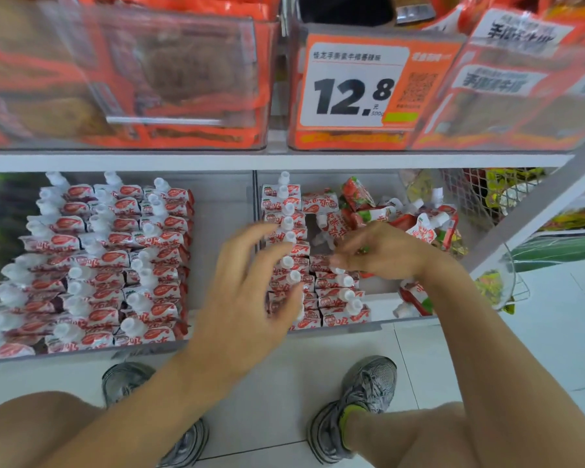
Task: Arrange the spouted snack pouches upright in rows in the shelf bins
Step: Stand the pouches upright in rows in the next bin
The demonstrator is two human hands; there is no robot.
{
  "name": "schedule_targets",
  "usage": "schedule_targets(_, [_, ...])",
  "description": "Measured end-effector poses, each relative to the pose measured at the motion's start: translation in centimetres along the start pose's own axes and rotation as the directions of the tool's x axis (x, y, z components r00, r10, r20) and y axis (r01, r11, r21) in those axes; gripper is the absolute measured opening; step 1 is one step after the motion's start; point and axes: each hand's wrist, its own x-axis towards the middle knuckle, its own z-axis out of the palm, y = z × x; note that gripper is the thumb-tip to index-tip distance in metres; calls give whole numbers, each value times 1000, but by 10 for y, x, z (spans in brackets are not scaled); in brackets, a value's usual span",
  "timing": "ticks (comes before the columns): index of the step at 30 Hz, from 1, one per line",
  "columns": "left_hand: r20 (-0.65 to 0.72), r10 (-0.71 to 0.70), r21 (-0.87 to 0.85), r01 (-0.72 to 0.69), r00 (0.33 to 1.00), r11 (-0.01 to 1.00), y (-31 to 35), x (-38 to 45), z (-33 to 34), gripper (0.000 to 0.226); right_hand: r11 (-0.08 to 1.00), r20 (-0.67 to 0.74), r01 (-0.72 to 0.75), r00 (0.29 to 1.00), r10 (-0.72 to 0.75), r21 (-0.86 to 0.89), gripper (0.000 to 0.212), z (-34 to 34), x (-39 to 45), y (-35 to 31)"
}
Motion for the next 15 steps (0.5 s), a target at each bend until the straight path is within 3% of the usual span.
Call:
schedule_targets(1, [45, 71, 7, -71, 996, 997, 10, 7, 3, 47, 1000, 18, -7, 1000, 7, 17, 30, -1, -2, 1])
schedule_targets(3, [295, 120, 25, -133, 948, 991, 29, 22, 18, 67, 999, 69, -14, 998, 10, 48, 9, -5, -7, 1])
schedule_targets(5, [554, 66, 104, -148, 830, 984, 38, 34, 38, 93, 997, 139, -7, 990, -3, 75, 22, -15, -11, 7])
schedule_targets(7, [687, 17, 150, -164, 727, 975, 37, 42, 53, 102, 990, 221, -32, 975, 0, 139, 30, -26, -14, 16])
schedule_targets(9, [713, 7, 147, -158, 702, 976, 33, 45, 60, 97, 975, 176, -72, 984, 34, 211, 35, -39, -11, 19])
schedule_targets(11, [719, -2, 134, -136, 695, 982, 31, 45, 59, 97, 985, -101, -34, 994, 52, 169, 35, -50, 4, 14])
schedule_targets(13, [715, -2, 138, -138, 699, 981, 31, 43, 58, 101, 999, -267, 24, 963, -30, -26, 46, -55, 29, 13])
schedule_targets(15, [709, -3, 136, -133, 706, 982, 31, 43, 58, 99, 937, -153, -8, 987, -49, -351, 72, -50, 47, 14])
